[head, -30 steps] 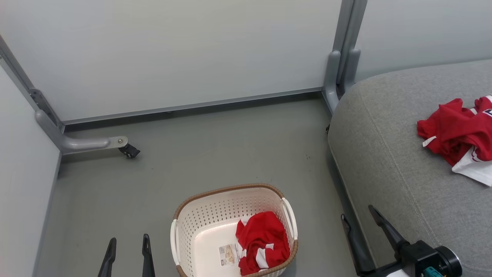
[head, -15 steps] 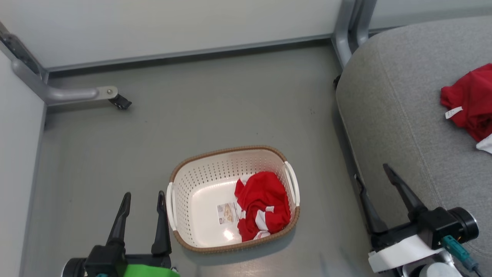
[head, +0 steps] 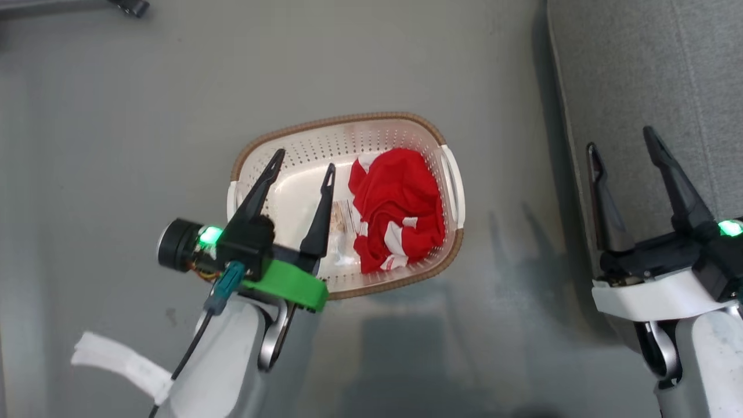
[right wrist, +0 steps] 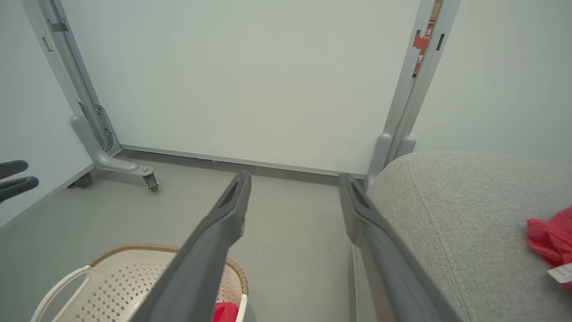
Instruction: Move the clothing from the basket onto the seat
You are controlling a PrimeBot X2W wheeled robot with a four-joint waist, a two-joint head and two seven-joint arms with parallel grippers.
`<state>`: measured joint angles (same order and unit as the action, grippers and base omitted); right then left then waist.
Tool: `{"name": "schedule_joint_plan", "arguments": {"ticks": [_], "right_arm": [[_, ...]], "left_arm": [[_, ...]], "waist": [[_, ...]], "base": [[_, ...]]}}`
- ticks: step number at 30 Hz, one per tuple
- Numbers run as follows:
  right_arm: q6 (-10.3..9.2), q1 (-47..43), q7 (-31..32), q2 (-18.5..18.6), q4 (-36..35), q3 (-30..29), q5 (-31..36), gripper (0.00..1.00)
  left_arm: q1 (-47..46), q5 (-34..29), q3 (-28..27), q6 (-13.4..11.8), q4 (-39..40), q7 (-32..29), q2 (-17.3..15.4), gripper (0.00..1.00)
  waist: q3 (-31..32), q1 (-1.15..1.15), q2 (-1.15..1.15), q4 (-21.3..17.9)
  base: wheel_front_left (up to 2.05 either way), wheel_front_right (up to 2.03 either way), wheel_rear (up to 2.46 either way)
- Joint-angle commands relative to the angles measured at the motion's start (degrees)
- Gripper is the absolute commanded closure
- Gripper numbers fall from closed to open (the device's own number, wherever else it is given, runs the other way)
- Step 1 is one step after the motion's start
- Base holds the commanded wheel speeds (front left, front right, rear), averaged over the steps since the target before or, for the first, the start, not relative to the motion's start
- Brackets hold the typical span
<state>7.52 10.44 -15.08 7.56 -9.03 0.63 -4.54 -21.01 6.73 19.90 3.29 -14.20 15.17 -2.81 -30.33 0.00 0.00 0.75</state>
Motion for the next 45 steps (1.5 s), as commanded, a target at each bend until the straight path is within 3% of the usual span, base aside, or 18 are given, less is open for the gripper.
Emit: {"name": "schedule_joint_plan", "arguments": {"ticks": [1, 8, 14, 22, 27, 38, 45], "right_arm": [[-0.06, 1.7, -0.1, 0.2, -0.8, -0.4, 0.0, 0.00], [-0.06, 5.3, -0.1, 0.5, -4.7, -0.8, 0.3, 0.00], [-0.06, 7.6, -0.1, 0.2, -5.9, -0.5, 0.2, 0.00], [-0.06, 10.0, -0.1, -1.1, -6.8, 1.1, -0.6, 0.00], [-0.06, 10.8, -0.1, -2.2, -7.3, 1.3, -1.9, 0.00], [-0.06, 9.0, -0.1, -2.4, -8.6, 2.5, -1.9, 0.00], [-0.06, 8.1, -0.1, -2.2, -9.5, 2.9, -2.2, 0.00]], "left_arm": [[-3.7, -0.2, 1.2, 0.7, -2.3, 0.0, -0.2, 0.00], [-21.0, 3.1, 10.3, 2.2, -19.9, 0.0, -0.2, 0.00], [-32.2, 9.5, 19.3, 3.3, -32.2, -6.4, -0.3, 0.00], [-40.9, 17.5, 27.3, 4.0, -39.7, -17.0, -0.3, 0.00], [-43.5, 20.7, 30.2, 4.0, -42.9, -20.5, -0.3, 0.00], [-45.6, 22.5, 36.3, 0.4, -48.7, -21.8, -0.3, 0.00], [-46.5, 19.7, 41.4, -2.8, -51.5, -20.5, -0.2, 0.00]], "waist": [[-12.5, 0.00, 0.00, -0.4], [-21.3, 0.00, 0.00, -1.5], [-26.9, 0.00, 0.00, -2.4], [-31.5, 0.00, 0.00, -4.9], [-33.7, 0.00, 0.00, -6.2], [-34.6, 0.00, 0.00, -7.8], [-34.8, 0.00, 0.00, -8.2]], "base": [[0.00, 0.00, 0.00], [0.00, 0.00, 0.00], [0.00, 0.00, 0.00], [0.00, 0.00, 0.00], [0.00, 0.00, 0.00], [0.00, 0.00, 0.00], [0.00, 0.00, 0.00]]}}
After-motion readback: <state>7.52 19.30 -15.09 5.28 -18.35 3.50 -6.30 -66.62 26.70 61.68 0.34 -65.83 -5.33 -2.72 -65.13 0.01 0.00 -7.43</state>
